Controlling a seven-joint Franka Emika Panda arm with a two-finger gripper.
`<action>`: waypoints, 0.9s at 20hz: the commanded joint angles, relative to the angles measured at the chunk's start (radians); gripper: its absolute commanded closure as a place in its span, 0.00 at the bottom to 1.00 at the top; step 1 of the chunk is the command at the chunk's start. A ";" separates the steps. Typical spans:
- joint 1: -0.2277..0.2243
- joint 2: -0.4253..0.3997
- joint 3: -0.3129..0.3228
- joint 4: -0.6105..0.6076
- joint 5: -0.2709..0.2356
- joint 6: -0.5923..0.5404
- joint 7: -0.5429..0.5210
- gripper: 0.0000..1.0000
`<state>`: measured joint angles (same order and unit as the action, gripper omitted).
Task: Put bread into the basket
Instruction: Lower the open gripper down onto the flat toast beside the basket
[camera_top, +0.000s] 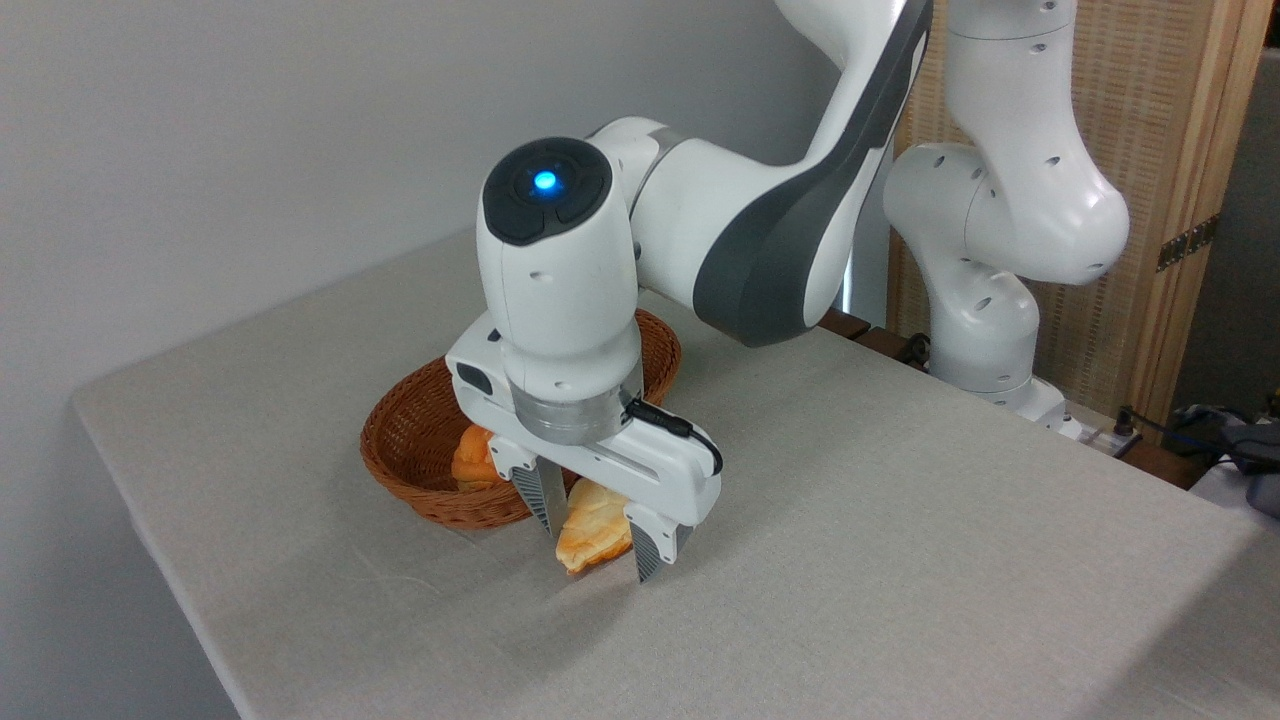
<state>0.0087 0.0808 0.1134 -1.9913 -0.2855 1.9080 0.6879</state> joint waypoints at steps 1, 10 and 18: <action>-0.004 -0.001 0.008 -0.011 -0.027 0.016 0.005 0.00; -0.004 0.010 0.008 -0.009 -0.109 0.059 0.002 0.00; -0.006 0.034 0.008 -0.011 -0.092 0.052 0.009 0.00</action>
<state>0.0087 0.1043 0.1135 -1.9968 -0.3706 1.9502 0.6877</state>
